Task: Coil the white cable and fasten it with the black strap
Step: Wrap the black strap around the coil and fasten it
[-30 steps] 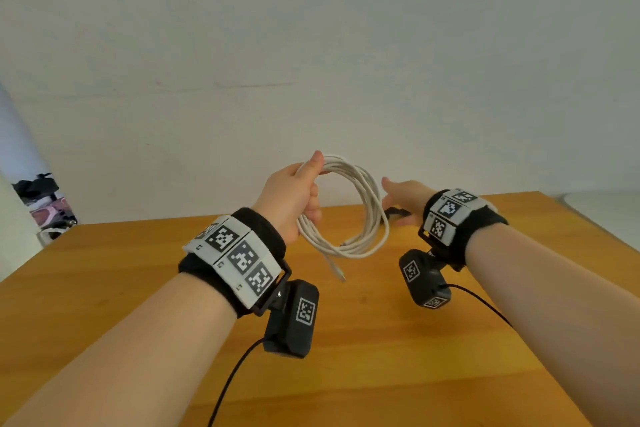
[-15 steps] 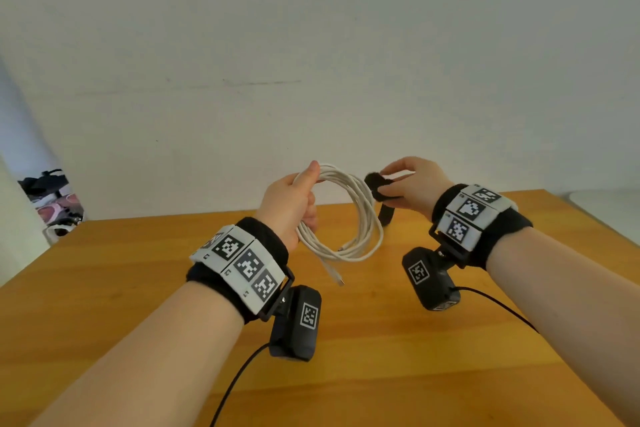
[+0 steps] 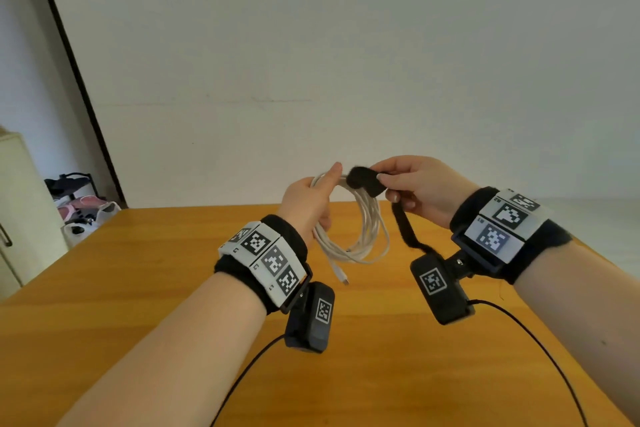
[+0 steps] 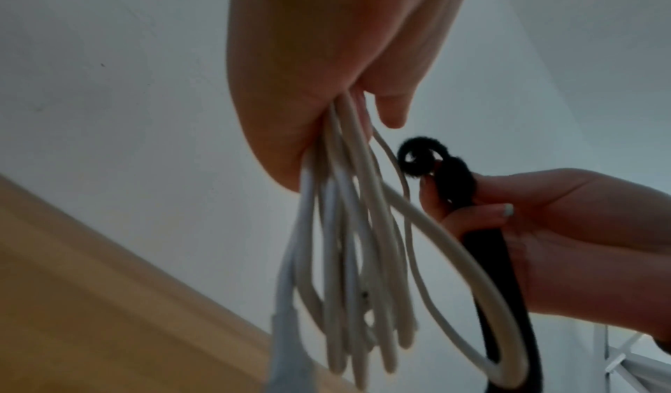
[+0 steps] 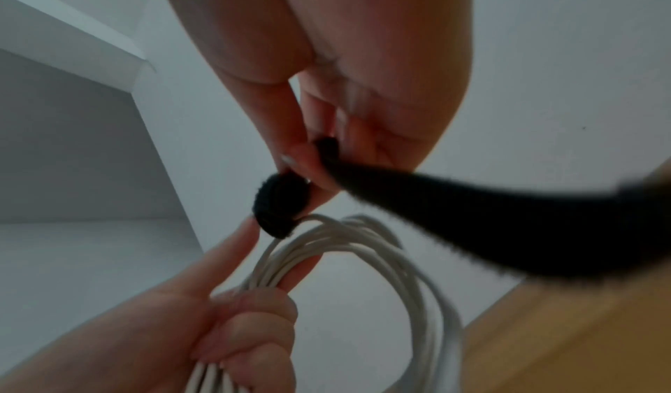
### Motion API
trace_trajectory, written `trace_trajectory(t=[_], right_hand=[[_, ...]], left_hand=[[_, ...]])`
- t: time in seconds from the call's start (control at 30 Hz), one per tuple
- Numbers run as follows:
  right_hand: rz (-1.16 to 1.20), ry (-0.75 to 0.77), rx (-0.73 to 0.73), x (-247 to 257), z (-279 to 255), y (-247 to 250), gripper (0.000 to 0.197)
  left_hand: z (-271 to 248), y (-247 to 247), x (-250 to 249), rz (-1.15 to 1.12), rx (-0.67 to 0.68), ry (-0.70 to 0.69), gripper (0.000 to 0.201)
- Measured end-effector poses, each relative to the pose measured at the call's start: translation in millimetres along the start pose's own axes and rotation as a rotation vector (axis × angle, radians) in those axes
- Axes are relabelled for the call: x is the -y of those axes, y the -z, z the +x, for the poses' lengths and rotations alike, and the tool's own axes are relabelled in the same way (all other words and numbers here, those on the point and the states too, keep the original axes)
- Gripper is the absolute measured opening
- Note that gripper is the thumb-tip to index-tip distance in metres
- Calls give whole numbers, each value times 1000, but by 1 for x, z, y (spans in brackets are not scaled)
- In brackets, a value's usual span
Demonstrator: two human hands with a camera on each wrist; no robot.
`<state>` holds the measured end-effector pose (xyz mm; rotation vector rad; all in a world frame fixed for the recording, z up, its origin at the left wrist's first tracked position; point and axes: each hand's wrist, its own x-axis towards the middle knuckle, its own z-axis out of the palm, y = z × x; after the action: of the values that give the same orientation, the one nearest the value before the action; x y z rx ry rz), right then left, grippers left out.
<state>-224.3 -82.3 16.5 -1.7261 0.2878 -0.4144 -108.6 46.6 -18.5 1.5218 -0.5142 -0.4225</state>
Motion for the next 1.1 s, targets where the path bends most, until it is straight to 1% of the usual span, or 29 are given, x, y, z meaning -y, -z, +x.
trace_trajectory(t=[0.1,0.17,0.23,0.37,0.43,0.57,0.67,0.7,0.77,0.9,1.0,1.03,1.1], right_hand=[[-36,-12,72,3,-15,-6,21],[-38,14,80,3,-23,-10,20],[-70,45,69,5,-30,-15,19],[-349,140,-29,7,-39,-26,18],[-464,196,-58,8,-42,-30,21],[-602,286,-99,9,-46,-34,23],[-671,282,-113,12,-48,-35,27],[-674,277,-110,12,-48,-35,27],[-648,264,-110,12,-49,-36,28],[-635,219,-133,9,-49,-39,16],[-712,180,-157,6,-45,-42,33],[-726,169,-157,6,-44,-43,35],[-758,154,-136,8,-44,-43,31]], left_hand=[[-19,-3,-8,-53,58,45,55],[-29,-4,-11,-99,95,76,54],[-37,-4,-13,-146,116,108,56],[-52,-5,-17,-222,127,161,39],[-56,-5,-18,-215,125,155,37],[-59,-5,-19,-196,141,117,26],[-60,-4,-20,-175,149,89,21],[-61,-3,-21,-166,155,79,17],[-61,-1,-21,-158,154,64,16],[-59,2,-18,-187,81,19,20],[-58,2,-18,-182,45,-21,19],[-58,2,-17,-173,40,-33,20],[-58,2,-16,-149,30,-63,22]])
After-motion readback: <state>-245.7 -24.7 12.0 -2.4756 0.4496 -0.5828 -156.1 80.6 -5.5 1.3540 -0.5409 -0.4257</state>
